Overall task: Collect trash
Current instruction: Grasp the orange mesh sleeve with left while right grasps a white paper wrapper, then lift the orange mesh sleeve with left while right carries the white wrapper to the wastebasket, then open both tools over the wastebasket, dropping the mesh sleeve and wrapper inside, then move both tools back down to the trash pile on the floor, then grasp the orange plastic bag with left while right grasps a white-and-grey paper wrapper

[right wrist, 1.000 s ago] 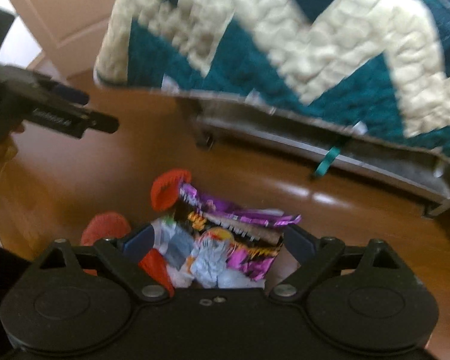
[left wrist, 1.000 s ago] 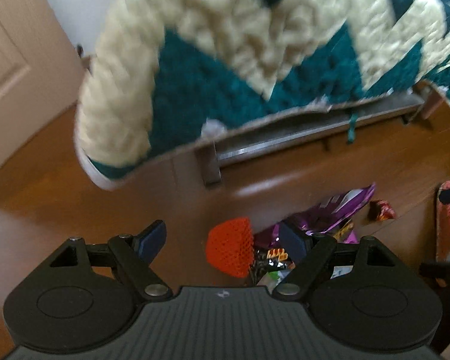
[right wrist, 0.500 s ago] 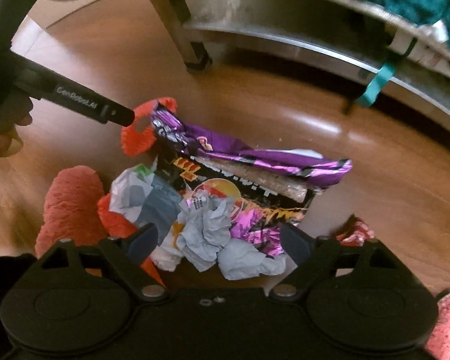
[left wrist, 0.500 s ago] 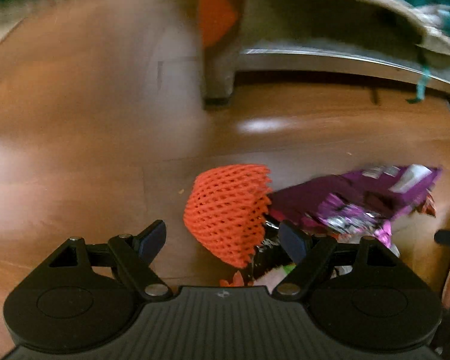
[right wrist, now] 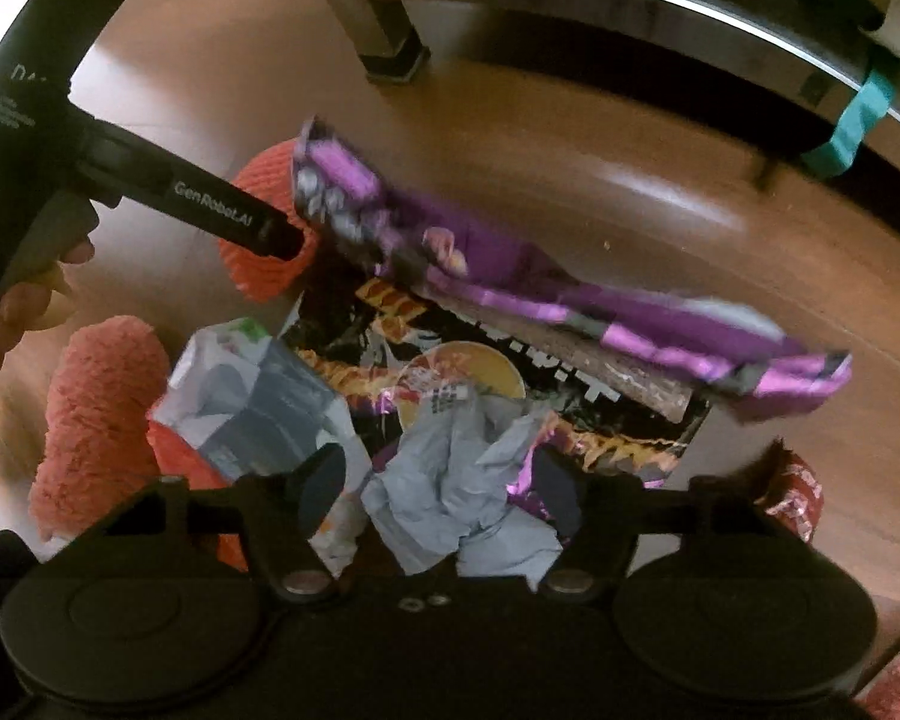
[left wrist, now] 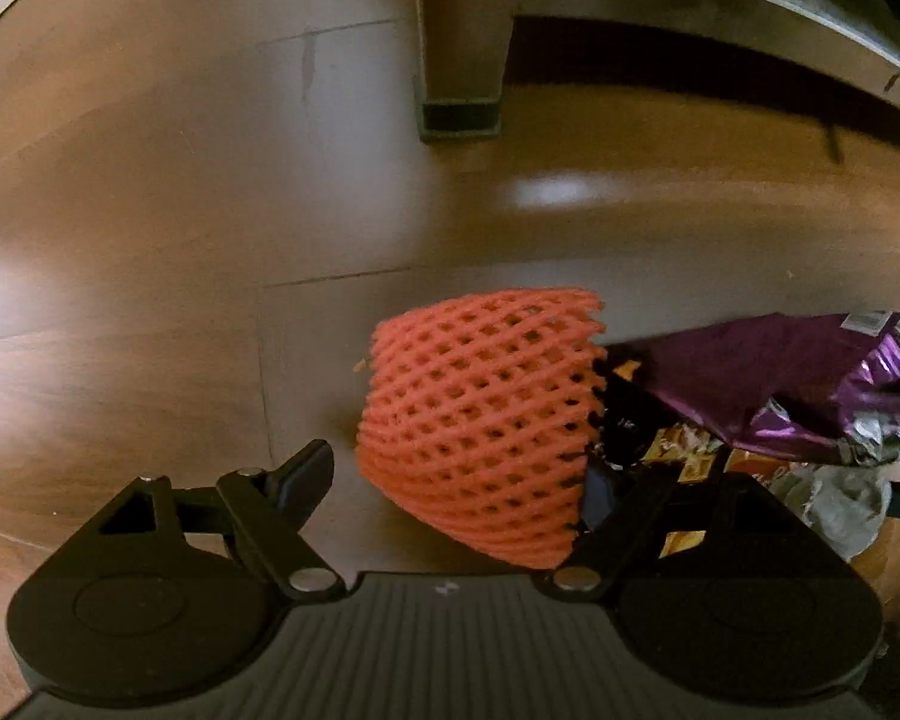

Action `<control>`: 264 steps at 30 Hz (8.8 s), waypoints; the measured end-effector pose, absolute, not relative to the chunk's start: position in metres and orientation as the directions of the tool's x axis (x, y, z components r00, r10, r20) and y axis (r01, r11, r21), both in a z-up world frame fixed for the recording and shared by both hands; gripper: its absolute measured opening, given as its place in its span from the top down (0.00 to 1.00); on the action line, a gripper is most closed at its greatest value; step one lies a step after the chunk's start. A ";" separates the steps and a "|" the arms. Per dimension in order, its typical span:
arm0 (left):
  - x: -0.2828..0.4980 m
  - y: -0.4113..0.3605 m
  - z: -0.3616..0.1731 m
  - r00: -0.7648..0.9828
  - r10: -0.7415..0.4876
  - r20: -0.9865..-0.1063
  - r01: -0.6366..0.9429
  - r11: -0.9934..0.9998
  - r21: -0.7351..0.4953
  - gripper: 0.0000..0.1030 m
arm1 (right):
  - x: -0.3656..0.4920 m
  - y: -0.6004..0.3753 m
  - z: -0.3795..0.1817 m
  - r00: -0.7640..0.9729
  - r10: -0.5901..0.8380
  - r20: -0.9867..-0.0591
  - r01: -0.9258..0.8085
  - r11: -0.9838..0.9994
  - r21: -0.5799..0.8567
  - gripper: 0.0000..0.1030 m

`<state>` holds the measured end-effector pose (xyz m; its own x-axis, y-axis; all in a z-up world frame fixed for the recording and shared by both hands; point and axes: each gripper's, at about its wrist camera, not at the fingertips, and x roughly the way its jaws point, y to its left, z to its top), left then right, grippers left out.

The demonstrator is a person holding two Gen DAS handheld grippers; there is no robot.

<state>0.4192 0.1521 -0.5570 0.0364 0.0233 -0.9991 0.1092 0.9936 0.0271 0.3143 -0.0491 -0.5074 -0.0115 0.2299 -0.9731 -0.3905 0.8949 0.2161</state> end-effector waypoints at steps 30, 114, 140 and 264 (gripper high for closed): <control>0.380 0.182 -0.419 0.187 -0.035 -0.982 -0.026 0.999 -0.041 0.85 | 0.286 -0.075 -0.377 0.136 0.239 -0.962 -0.365 0.914 0.175 0.97; 0.568 0.007 0.045 0.597 0.019 -0.802 0.055 0.996 0.065 0.84 | 0.485 -0.101 0.056 0.758 0.347 -0.553 -0.409 0.912 0.013 0.94; 0.523 0.004 0.093 0.644 -0.050 -0.763 0.094 0.995 0.014 0.39 | 0.450 -0.125 0.081 0.769 0.308 -0.560 -0.350 0.936 0.035 0.49; 0.333 0.190 -0.545 -0.130 -0.288 -0.949 0.001 0.957 -0.291 0.57 | 0.289 0.015 -0.483 -0.043 0.150 -0.988 -0.769 0.626 0.128 0.99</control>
<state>0.3325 0.1902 -0.5448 -0.1305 -0.2883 -0.9486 0.0006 0.9568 -0.2909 0.2885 0.0155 -0.4833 -0.0431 0.1498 -0.9878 -0.7694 0.6257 0.1285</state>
